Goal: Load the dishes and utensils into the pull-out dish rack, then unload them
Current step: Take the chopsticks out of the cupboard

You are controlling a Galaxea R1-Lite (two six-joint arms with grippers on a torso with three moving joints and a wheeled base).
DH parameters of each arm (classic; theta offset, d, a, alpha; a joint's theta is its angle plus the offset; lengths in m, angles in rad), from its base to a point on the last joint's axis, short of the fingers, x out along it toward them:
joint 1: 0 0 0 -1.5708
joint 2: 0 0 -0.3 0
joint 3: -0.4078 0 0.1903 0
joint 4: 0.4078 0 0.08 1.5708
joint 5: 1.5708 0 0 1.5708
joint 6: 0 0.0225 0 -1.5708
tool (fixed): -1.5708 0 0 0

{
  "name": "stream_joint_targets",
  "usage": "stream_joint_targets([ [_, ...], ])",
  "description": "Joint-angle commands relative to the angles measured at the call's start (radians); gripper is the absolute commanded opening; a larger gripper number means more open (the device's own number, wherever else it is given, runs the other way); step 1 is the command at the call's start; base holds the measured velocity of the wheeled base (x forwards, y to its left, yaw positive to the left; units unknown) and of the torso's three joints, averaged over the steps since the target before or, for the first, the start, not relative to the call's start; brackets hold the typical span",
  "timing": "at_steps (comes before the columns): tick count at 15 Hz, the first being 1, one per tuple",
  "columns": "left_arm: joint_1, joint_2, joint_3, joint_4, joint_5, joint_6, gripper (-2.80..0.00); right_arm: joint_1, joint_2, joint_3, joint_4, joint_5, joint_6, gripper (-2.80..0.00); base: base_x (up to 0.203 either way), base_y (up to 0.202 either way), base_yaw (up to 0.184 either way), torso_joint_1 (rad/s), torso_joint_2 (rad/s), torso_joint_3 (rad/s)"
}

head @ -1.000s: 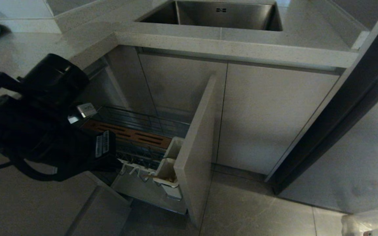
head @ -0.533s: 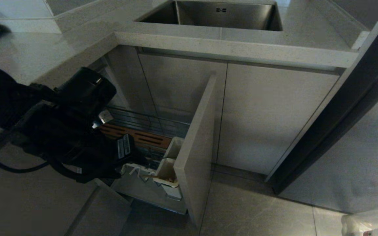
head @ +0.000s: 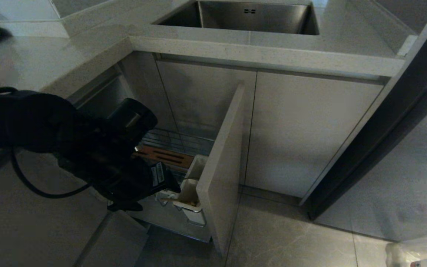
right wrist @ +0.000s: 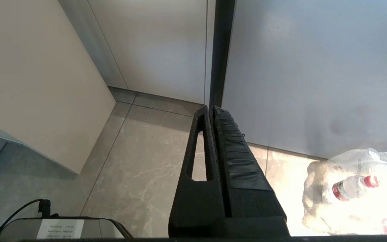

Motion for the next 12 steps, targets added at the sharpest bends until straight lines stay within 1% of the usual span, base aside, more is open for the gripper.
stream_joint_targets([
  [1, 0.000, 0.058, 0.000, -0.019, 0.001, -0.005, 0.00, 0.000, 0.000, 0.000, 0.000, -0.001, 0.000, -2.80, 0.000, 0.000, 0.000, 0.000, 0.00, 0.000],
  [6, -0.003, 0.116, -0.008, -0.052, 0.001, -0.005, 0.00, 0.000, 0.000, 0.000, 0.000, -0.001, 0.000, -2.80, 0.000, 0.000, 0.000, 0.000, 0.00, 0.000],
  [12, -0.015, 0.135, -0.026, -0.052, 0.002, -0.006, 0.00, 0.000, 0.000, 0.000, 0.000, 0.000, -0.001, -2.80, 0.000, 0.000, 0.000, 0.000, 0.00, 0.000],
])
